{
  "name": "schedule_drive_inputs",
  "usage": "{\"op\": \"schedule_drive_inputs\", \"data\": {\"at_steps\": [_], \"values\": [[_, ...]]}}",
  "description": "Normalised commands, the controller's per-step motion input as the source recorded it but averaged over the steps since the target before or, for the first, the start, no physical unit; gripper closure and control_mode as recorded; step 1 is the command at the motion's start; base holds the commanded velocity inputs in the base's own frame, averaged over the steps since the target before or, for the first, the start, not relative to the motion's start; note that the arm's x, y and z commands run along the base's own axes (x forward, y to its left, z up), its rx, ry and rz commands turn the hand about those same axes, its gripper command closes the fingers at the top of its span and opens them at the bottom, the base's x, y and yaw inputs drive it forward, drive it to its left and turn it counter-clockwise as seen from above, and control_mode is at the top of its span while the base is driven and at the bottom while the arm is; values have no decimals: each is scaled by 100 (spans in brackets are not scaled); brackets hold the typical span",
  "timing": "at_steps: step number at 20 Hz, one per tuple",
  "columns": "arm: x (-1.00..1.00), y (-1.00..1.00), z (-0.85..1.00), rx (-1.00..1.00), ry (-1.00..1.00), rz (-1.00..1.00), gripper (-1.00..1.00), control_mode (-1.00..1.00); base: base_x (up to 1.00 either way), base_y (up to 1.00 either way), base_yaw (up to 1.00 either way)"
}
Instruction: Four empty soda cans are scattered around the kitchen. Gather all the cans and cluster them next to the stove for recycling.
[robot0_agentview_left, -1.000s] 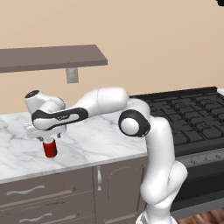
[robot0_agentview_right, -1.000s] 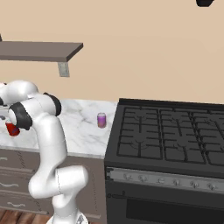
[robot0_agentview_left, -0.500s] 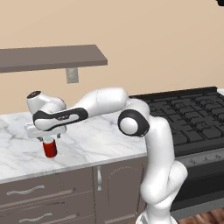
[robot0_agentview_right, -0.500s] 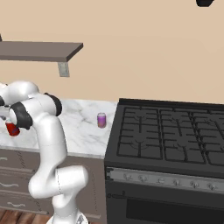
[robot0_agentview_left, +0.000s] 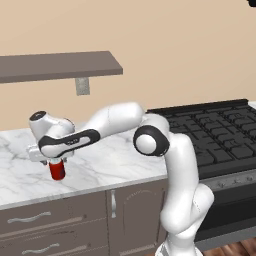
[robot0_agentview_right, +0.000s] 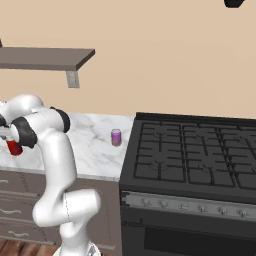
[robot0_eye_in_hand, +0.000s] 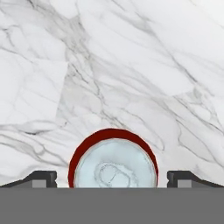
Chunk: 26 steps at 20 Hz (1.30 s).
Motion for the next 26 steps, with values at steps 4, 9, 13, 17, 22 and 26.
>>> {"op": "schedule_drive_inputs", "data": {"at_steps": [4, 9, 13, 17, 22, 26], "values": [[0, -18, -24, 5, -4, 0, -100, -100, 0, 0, 0], [0, -28, -22, 5, 0, 0, -100, -100, 0, 0, 0], [0, -13, -27, 2, 0, 0, 100, -100, 0, 0, 0], [0, 3, -23, 2, -1, 0, 100, -100, 0, 0, 0], [0, -1, -8, -1, -3, -1, 100, -100, 0, 0, 0], [0, -62, 28, -3, -8, 0, 100, -100, 0, 0, 0]]}}
